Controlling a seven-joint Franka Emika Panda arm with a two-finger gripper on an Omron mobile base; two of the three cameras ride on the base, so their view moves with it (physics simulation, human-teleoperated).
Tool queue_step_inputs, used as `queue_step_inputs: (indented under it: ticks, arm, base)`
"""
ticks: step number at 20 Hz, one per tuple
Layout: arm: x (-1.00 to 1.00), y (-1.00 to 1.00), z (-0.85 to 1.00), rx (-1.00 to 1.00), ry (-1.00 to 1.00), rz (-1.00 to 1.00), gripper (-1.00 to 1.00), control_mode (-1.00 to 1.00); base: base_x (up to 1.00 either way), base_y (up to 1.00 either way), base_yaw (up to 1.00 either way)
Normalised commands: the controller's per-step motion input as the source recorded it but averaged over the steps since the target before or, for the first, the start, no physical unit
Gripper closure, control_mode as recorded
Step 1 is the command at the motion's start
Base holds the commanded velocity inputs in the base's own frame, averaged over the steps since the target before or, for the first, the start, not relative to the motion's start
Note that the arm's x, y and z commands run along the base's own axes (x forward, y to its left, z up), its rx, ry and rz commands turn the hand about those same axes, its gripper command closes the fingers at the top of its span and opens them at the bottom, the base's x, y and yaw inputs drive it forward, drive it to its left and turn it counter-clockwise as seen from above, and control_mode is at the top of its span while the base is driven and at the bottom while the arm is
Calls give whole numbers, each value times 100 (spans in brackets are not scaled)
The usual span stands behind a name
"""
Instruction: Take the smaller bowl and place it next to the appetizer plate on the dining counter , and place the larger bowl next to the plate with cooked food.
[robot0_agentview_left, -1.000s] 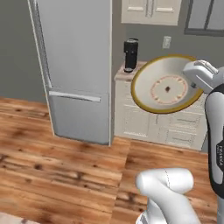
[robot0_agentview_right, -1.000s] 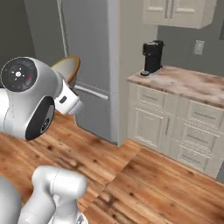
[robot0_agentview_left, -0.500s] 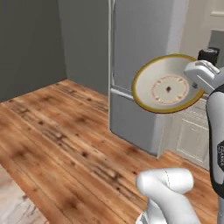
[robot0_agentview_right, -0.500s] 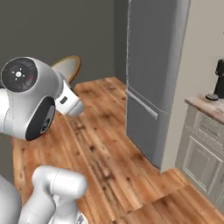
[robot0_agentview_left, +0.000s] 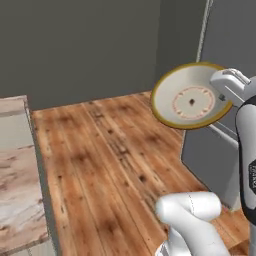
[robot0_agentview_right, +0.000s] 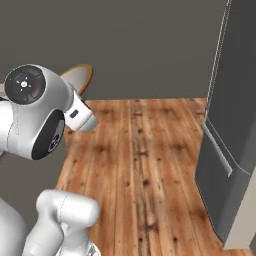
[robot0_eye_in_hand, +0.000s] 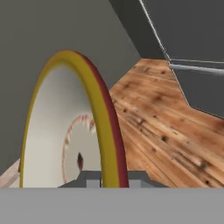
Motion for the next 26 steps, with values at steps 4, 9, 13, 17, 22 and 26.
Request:
queue_step_inputs:
  ticks: [4, 9, 13, 17, 22, 26]
  arm:
    - [0, 0, 0, 0, 0, 0, 100, 100]
    - [0, 0, 0, 0, 0, 0, 100, 100]
    - [0, 0, 0, 0, 0, 0, 100, 100]
    - [0, 0, 0, 0, 0, 0, 100, 100]
    - [0, 0, 0, 0, 0, 0, 100, 100]
    - [0, 0, 0, 0, 0, 0, 100, 100]
  base:
    - [12, -9, 65]
    - [60, -38, 55]
    - [99, -71, 39]
    - [100, -65, 35]
    - [100, -55, 34]
    - [100, -58, 36]
